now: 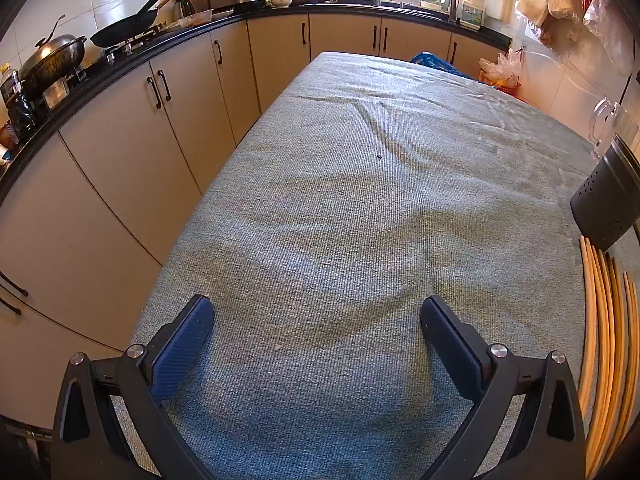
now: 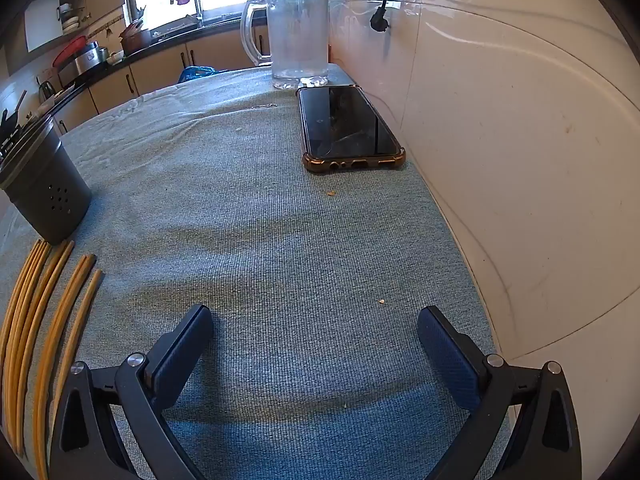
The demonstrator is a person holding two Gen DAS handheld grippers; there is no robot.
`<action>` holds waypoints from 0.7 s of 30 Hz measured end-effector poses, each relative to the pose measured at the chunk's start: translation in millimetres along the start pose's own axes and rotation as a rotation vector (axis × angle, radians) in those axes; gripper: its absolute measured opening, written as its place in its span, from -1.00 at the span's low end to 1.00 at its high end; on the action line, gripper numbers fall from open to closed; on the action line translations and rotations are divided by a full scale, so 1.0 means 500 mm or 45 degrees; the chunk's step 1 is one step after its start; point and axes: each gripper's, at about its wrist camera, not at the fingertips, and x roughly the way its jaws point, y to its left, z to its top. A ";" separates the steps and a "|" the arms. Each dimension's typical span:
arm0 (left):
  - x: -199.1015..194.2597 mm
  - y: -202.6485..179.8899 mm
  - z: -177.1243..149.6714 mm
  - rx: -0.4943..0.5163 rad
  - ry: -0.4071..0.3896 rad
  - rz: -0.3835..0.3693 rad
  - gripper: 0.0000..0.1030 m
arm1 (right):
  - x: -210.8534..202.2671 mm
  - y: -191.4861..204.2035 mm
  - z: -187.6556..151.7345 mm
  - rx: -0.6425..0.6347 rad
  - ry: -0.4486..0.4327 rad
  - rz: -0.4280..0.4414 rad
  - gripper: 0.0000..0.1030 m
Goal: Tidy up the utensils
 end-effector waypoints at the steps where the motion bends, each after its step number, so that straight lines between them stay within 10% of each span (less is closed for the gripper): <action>1: 0.000 0.000 0.000 -0.004 0.001 -0.006 1.00 | 0.000 0.000 -0.001 -0.007 -0.009 -0.010 1.00; 21: -0.003 0.003 -0.001 -0.009 0.003 0.003 1.00 | -0.005 -0.002 -0.004 0.016 0.017 -0.017 1.00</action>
